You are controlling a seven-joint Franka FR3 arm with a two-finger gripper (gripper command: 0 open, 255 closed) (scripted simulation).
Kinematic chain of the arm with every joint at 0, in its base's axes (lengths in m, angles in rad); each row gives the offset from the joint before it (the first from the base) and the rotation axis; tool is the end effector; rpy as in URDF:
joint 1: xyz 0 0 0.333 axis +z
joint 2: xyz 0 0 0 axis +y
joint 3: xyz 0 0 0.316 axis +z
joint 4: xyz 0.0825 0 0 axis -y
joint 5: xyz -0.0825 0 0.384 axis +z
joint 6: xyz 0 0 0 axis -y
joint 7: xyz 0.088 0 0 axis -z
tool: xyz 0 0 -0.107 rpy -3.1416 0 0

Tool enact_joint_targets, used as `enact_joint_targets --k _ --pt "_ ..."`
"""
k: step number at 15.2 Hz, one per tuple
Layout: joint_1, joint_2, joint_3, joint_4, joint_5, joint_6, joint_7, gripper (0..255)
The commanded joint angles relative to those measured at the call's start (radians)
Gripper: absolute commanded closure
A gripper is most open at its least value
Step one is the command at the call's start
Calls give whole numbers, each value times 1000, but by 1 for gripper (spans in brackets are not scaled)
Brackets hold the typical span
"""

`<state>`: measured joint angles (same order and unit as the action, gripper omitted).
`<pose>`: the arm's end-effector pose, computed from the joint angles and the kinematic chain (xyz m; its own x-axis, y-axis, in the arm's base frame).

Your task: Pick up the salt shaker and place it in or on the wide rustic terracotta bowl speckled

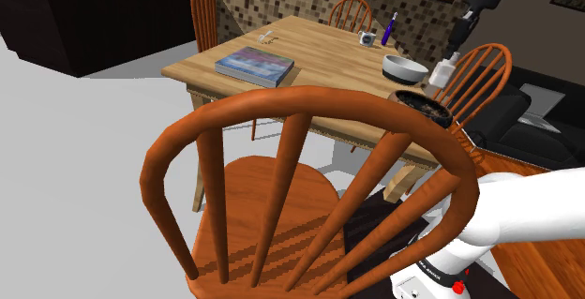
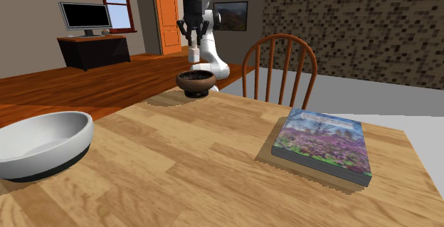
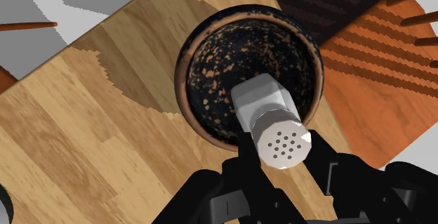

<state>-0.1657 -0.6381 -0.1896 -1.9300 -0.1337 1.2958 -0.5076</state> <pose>0.2814 -0.1554 0.7084 0.9882 0.1526 -0.0136 0.1528 -0.9882 0.0112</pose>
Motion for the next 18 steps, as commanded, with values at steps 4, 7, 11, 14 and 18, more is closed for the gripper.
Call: enact_joint_targets --k 4,7,11,14,18 --pt "-3 -37 0 -99 -4 62 8 255" --pt "-5 -56 -2 -154 -7 98 11 255" --pt "-7 -71 -4 -200 -10 129 13 255" --pt "-7 -71 -4 -200 -10 129 13 255" --pt "-7 -71 -4 -200 -10 129 13 0"
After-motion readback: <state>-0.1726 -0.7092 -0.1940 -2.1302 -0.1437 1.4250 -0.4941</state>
